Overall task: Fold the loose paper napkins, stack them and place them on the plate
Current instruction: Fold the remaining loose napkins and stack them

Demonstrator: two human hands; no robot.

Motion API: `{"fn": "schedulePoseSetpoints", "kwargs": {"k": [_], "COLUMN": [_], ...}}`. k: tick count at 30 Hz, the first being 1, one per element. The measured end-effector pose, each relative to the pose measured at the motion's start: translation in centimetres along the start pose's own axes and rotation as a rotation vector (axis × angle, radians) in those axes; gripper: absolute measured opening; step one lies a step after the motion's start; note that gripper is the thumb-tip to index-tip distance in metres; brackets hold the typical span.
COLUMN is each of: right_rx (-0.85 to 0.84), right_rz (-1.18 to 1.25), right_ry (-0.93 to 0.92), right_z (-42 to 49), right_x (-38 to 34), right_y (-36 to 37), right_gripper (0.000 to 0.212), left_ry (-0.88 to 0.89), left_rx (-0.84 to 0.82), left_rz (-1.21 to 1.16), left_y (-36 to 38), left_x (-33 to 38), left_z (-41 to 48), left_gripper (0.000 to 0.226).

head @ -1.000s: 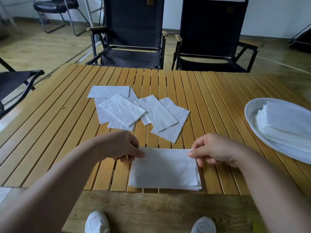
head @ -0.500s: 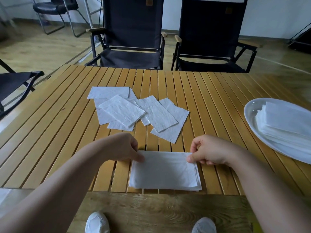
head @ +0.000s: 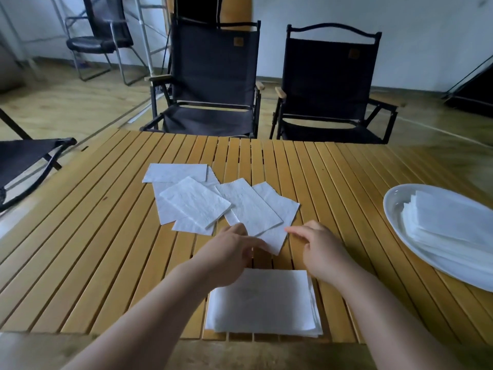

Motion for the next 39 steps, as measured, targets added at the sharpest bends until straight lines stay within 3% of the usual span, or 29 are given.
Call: {"fn": "schedulePoseSetpoints", "kwargs": {"k": [3,9,16,22,25,31,35,39], "right_rx": [-0.002,-0.009,-0.148,0.049,0.037,0.089,0.115,0.106], "right_rz": [0.000,0.037,0.082,0.061,0.036,-0.041,-0.015,0.106], "right_ry": [0.001,-0.093,-0.124,-0.011,0.046,0.027,-0.031,-0.082], "right_z": [0.2,0.4,-0.2,0.1,0.0,-0.2,-0.5,-0.9], "right_x": [0.1,-0.6,-1.6,0.6,1.6,0.9,-0.2,-1.0], "right_y": [0.5,0.6,1.5,-0.8,-0.9,-1.2,-1.4,-2.0], "right_gripper": [0.066,0.030,0.026,0.019,0.025,0.004,0.009,0.007], "left_ry": [0.026,-0.040,-0.072,-0.038,-0.032,-0.060,-0.095,-0.138], "left_rx": [0.033,0.118,0.122,0.174,0.171,0.169,0.189,0.179], "left_rz": [0.028,0.027,0.030,0.032,0.018,-0.066,-0.113,-0.216], "left_y": [0.1,-0.8,-0.4,-0.8,-1.0,-1.5,-2.3,-2.7], "left_x": [0.2,-0.8,-0.8,-0.7,-0.9,-1.4,-1.4,-2.2], "left_z": [0.3,0.4,0.4,0.4,0.5,0.4,0.0,-0.7], "left_gripper": [0.042,0.017,0.038,0.009,0.008,0.006,0.002,0.025]}}
Point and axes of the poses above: each hand's wrist, its own z-axis towards the middle knuckle, its own y-axis out of the palm, x = y × z, the point moved 8 cm from there along z, towards the middle knuckle, and after that the axes turned 1 degree about -x, right-handed, at the moved point
